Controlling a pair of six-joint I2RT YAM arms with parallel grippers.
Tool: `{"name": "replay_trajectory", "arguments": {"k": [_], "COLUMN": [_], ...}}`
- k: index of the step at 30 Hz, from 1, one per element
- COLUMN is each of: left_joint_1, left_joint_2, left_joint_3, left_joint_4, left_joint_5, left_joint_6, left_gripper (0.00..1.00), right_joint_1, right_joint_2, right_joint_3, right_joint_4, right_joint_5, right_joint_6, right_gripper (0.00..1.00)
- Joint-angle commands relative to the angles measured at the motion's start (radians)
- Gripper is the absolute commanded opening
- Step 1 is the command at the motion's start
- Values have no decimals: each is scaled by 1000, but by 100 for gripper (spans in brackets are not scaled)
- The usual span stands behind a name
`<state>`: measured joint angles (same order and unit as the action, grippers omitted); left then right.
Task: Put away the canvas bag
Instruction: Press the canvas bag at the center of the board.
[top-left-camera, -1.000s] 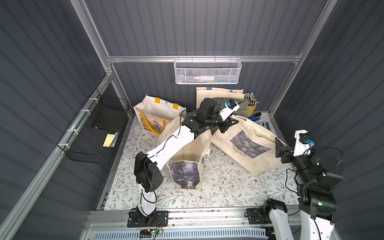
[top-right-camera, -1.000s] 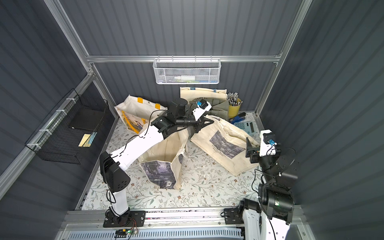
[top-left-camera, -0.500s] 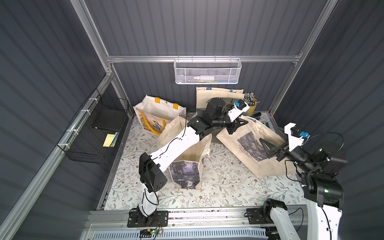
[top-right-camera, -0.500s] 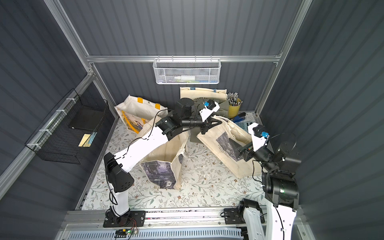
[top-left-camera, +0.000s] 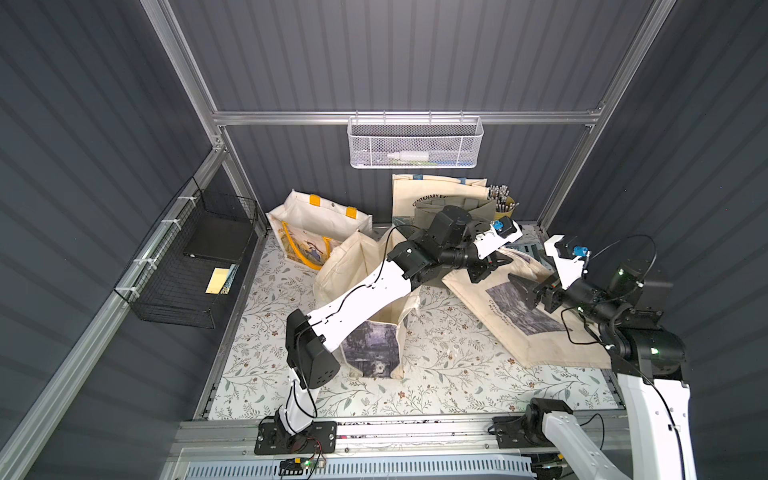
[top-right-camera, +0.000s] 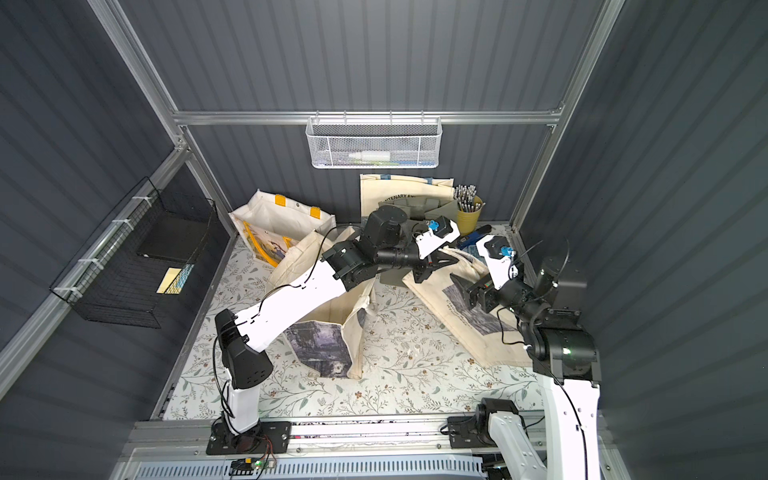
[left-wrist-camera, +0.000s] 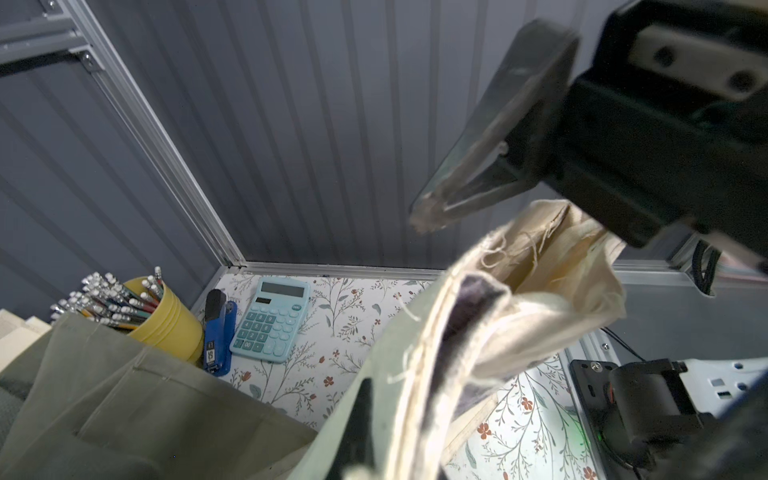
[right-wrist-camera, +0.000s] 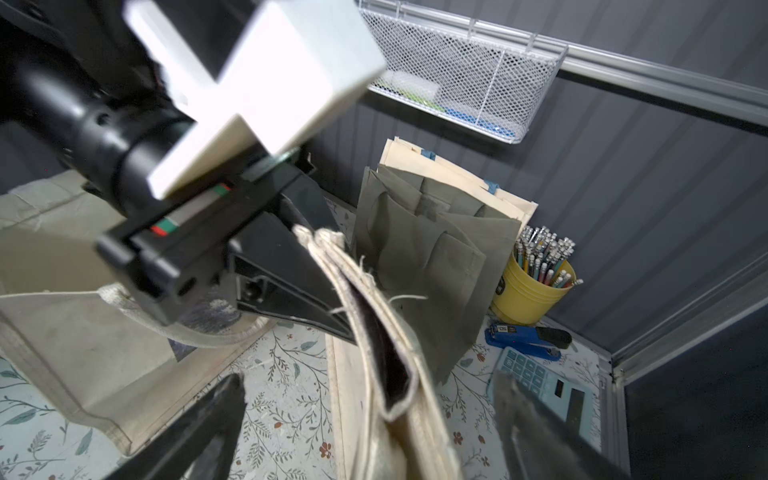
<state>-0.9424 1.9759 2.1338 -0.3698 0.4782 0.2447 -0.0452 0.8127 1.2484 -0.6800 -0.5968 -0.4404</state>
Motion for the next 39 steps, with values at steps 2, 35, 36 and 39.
{"name": "replay_trajectory", "arguments": {"k": [2, 35, 36, 39], "left_joint_1": [-11, 52, 66, 97], "left_joint_2": [-27, -252, -287, -370], "left_joint_3": [45, -295, -360, -523], "left_joint_4": [13, 147, 161, 192], "left_joint_5": [68, -55, -60, -81], "left_joint_6": [88, 71, 73, 72], "left_gripper": [0, 92, 94, 95], "right_joint_1": [10, 8, 9, 9], "right_joint_2": [-24, -129, -127, -131], "right_joint_3": [2, -82, -69, -32], "right_joint_4": [-16, 126, 107, 76], "right_joint_5": [132, 52, 55, 46], "right_joint_6": [-54, -193, -198, -196], "right_gripper": [94, 0, 0, 0]}}
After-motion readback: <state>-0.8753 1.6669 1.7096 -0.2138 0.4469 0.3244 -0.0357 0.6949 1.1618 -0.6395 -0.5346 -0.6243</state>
